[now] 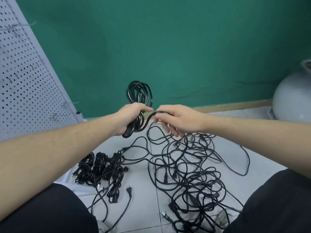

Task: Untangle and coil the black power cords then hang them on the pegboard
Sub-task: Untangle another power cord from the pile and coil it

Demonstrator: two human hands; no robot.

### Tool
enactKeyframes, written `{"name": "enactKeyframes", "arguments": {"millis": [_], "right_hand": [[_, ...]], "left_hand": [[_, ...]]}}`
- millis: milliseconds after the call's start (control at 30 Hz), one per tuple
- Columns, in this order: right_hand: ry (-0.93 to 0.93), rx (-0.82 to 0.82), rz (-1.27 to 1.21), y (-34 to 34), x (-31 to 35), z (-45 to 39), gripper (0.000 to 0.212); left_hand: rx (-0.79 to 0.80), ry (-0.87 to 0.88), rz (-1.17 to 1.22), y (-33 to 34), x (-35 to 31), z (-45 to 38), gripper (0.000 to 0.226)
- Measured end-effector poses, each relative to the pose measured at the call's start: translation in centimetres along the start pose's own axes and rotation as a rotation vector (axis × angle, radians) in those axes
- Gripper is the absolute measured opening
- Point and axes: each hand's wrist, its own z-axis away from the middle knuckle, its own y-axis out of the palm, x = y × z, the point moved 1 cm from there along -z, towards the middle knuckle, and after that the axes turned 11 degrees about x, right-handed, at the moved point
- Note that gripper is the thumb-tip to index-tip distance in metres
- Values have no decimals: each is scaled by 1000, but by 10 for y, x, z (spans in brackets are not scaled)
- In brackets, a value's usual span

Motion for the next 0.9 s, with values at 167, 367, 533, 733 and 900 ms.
{"name": "enactKeyframes", "arguments": {"millis": [167,367,533,733,900], "right_hand": [[72,-408,87,-19,-10,-4,55],[181,-456,-46,-32,-16,-9,47],[61,-303,-347,-45,-20,0,15],[-72,-575,-6,-47,-19,4,29],[44,-684,-30,-45,-23,8,52]], "left_hand": [[162,4,-76,17,-5,13,72],[262,99,-317,26,-9,18,63],[170,45,-320,22,5,3,26],[349,106,-240,31,5,11,9],[455,171,-194,40,2,20,21]]}}
